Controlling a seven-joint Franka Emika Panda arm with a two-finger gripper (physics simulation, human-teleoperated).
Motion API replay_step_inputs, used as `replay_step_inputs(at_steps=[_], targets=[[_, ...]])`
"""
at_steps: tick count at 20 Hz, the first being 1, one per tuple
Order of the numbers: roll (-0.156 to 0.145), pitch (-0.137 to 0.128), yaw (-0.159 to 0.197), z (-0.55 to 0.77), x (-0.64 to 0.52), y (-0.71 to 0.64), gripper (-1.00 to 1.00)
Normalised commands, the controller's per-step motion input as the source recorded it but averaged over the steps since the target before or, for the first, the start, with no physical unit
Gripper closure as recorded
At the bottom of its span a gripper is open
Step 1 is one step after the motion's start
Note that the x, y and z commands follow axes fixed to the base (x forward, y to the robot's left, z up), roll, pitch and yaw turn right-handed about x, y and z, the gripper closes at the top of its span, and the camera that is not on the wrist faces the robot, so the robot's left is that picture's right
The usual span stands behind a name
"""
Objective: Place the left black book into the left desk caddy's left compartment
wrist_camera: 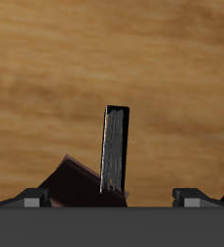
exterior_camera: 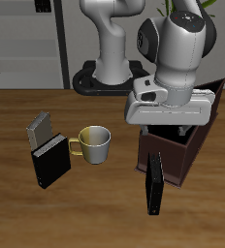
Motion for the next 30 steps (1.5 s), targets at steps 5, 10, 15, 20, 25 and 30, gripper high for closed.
replay_step_inputs(at_steps=[5,10,15,20,25,30], targets=[[-0.013,-0.016,-0.004,-0.23,0.0,-0.17,-1.0],[0.007,0.019,-0.004,-0.28,0.06,0.0,-1.0],[-0.019,0.027,-0.024,-0.31,0.07,-0.1,-1.0],[-0.002,0.028,-0.009,-0.31,0.07,-0.02,-1.0],[0.011,0.059,-0.018,-0.41,0.08,0.11,-1.0],[0.046,0.03,0.021,-0.32,0.03,0.18,-1.0]])
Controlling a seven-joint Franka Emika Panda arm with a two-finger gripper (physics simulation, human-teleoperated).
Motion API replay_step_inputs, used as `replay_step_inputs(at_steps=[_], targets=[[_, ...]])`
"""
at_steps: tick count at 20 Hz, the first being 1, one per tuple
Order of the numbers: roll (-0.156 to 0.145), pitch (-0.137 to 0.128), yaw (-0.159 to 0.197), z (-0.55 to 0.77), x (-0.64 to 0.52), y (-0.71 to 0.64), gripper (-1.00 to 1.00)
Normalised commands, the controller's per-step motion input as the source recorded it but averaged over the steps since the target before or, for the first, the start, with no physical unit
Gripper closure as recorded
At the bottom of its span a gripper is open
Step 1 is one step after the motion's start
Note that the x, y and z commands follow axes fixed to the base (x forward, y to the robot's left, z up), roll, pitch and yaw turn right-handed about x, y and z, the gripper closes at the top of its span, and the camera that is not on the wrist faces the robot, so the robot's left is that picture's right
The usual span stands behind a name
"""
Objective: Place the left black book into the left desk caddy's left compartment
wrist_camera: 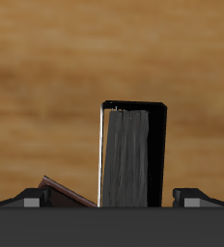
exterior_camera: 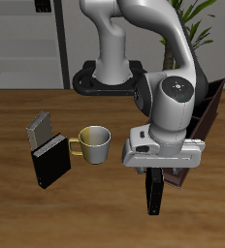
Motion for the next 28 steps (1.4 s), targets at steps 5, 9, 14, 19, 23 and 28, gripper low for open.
replay_step_inputs(at_steps=[5,9,14,19,23,28], targets=[[-0.006,0.045,-0.036,-0.33,0.09,-0.02,1.0],[-0.002,0.018,-0.001,-0.16,0.07,-0.06,1.0],[-0.023,-0.027,-0.012,0.18,-0.06,-0.12,1.0],[-0.008,-0.034,0.009,0.28,-0.08,-0.03,1.0],[-0.028,-0.05,-0.007,0.58,-0.28,-0.18,1.0],[-0.027,-0.044,-0.023,0.63,-0.42,-0.15,1.0]])
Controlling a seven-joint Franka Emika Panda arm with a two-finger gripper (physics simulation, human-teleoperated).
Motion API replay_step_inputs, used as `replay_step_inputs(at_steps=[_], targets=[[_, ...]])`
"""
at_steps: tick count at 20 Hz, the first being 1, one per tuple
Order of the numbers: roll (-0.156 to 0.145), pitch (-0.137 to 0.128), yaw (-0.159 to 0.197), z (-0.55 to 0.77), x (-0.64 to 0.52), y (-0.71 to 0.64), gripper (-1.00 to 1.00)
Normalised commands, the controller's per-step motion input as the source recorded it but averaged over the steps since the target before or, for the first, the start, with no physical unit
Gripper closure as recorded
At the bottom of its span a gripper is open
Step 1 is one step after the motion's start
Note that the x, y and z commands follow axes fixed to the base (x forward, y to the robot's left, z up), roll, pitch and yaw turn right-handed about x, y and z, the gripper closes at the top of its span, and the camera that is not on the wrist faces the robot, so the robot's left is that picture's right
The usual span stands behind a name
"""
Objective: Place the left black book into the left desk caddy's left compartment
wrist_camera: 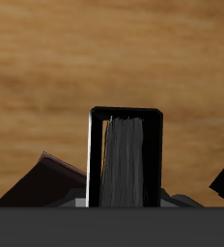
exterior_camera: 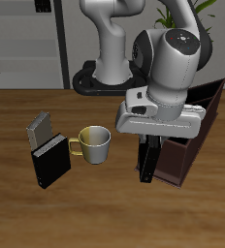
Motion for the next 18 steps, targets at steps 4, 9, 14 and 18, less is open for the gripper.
replay_step_inputs(at_steps=[4,9,14,18], targets=[[-0.013,-0.123,-0.043,0.9,-0.65,-0.04,1.0],[-0.035,-0.096,-0.022,0.63,-0.56,-0.02,1.0],[-0.025,-0.031,-0.066,0.29,-0.45,0.01,1.0],[-0.044,-0.015,-0.054,0.17,-0.52,0.05,1.0]])
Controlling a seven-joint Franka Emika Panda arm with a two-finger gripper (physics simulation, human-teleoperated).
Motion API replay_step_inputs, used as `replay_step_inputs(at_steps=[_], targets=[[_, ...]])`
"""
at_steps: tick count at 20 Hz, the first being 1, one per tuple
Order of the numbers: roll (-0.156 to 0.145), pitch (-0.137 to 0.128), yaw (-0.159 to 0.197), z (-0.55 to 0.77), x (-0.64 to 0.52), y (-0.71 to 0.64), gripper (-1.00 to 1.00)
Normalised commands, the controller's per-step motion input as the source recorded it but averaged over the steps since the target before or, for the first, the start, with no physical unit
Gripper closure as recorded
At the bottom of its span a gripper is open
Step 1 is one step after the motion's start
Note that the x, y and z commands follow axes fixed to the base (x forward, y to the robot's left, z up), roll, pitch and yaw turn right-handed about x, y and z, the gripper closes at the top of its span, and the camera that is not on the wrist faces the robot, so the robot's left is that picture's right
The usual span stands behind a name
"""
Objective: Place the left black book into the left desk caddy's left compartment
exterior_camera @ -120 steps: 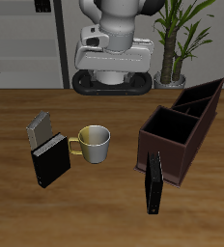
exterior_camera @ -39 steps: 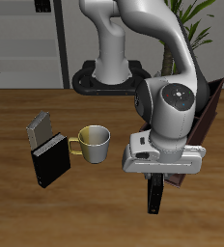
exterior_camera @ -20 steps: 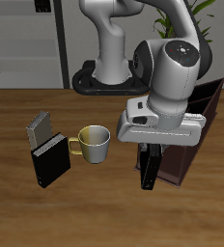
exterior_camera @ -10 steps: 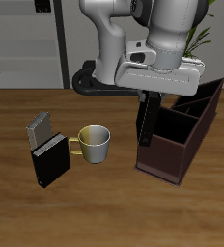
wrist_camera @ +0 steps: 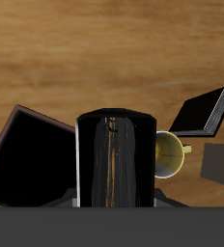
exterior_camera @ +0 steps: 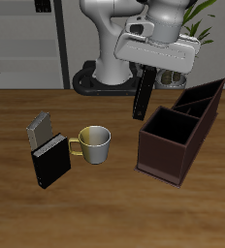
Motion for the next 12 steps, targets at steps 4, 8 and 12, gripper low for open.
replay_step_inputs(at_steps=[4,8,12], targets=[[-0.038,0.014,-0.03,0.08,-0.46,0.06,1.0],[-0.038,-0.019,-0.051,0.07,-0.56,0.15,1.0],[0.013,0.001,-0.003,-0.05,-0.32,0.17,1.0]])
